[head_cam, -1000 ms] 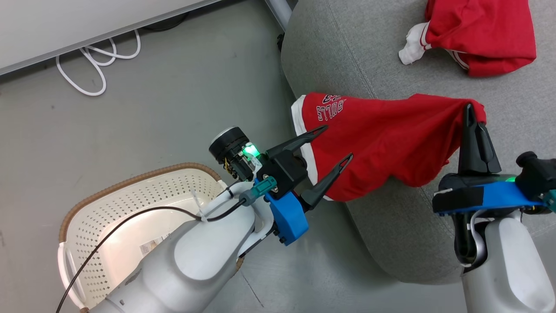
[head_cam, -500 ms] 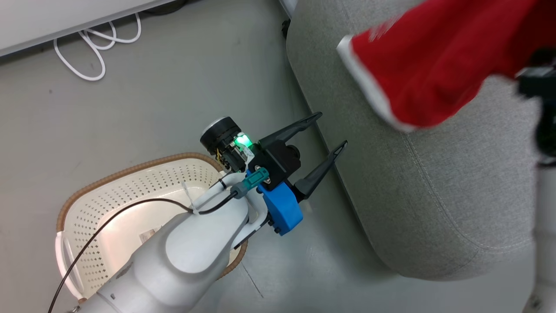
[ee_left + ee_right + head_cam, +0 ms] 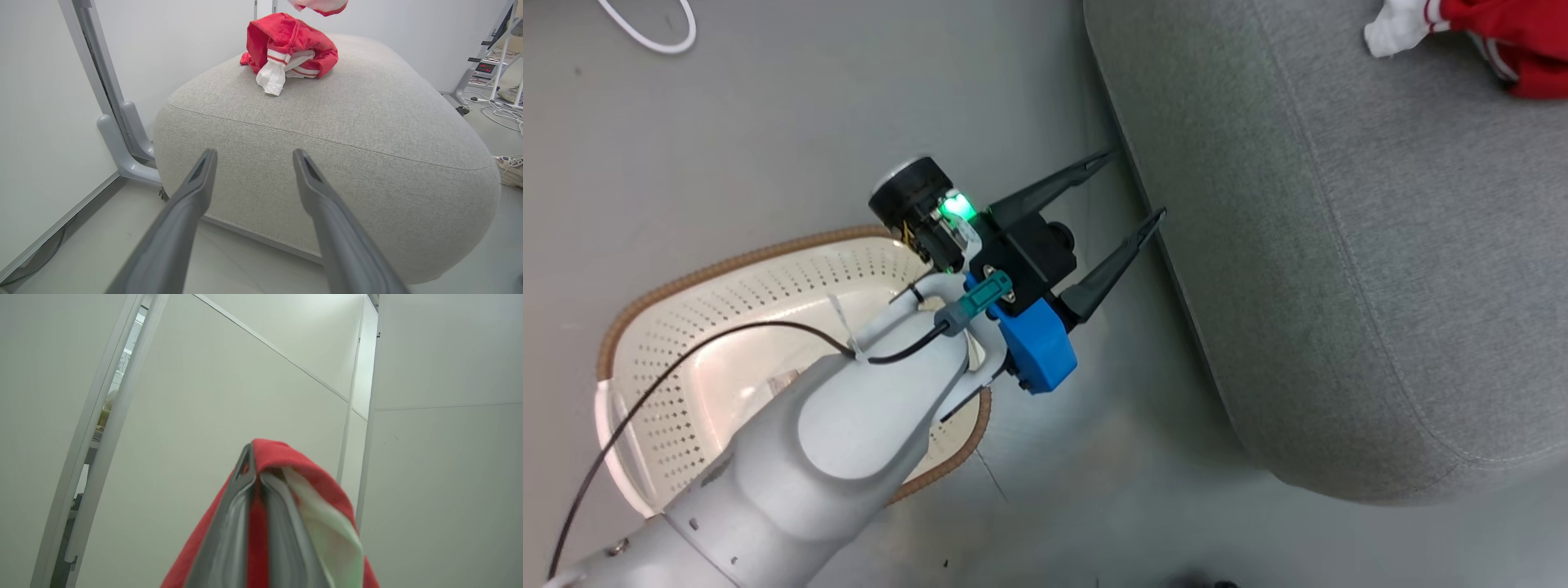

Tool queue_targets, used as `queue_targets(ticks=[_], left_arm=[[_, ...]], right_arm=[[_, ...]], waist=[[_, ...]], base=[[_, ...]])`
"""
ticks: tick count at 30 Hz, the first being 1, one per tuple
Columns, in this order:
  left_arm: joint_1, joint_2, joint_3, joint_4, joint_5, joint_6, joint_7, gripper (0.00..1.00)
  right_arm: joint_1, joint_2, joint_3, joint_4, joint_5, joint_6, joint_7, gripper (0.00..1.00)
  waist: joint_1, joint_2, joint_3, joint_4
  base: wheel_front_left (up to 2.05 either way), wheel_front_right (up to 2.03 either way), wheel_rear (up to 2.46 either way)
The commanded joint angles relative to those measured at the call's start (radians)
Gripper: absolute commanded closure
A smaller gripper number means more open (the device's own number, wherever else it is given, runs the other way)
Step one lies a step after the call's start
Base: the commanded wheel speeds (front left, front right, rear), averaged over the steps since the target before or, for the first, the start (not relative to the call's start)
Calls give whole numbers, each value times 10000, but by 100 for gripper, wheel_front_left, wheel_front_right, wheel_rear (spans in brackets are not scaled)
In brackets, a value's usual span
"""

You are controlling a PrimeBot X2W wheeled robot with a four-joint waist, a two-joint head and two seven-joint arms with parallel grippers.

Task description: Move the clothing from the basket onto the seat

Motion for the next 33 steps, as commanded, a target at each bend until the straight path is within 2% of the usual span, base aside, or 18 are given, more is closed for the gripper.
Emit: queue_targets(ticks=[1,4,15,24,28,29,30,33], left_arm=[[-198,135,40,-143,67,54,82,0],[-390,321,59,-393,135,97,201,0],[-786,675,30,-1042,245,175,527,0],[-668,831,18,-1161,154,255,475,0],[-574,815,7,-1129,90,335,385,0],[-546,796,1,-1097,87,339,351,0],[-511,760,-2,-1064,54,344,278,0],[-349,626,10,-942,-46,409,91,0]], right_arm=[[-130,-65,-45,250,-21,-7,-3,100],[-75,67,-226,695,-146,-7,-6,100],[411,1701,-829,2112,-1459,-9,-6,100],[932,2876,-1454,2795,-2773,-9,-6,100],[1143,3036,-1682,2671,-2919,-9,-6,99],[1236,3061,-1707,2585,-2859,-9,-6,66],[1387,3077,-1746,2524,-2791,-9,-6,0],[1920,3051,-1747,2095,-2546,-9,-8,0]], waist=[[-1,0,475,-10],[-1,0,900,-66],[-1,0,1975,29],[-1,0,2021,131],[-1,0,1800,164],[-1,0,1711,172],[-1,0,1603,188],[-1,0,1201,247]], base=[[0,0,0],[0,0,0],[0,0,0],[0,0,0],[0,0,0],[0,0,0],[0,0,0],[0,0,0]])
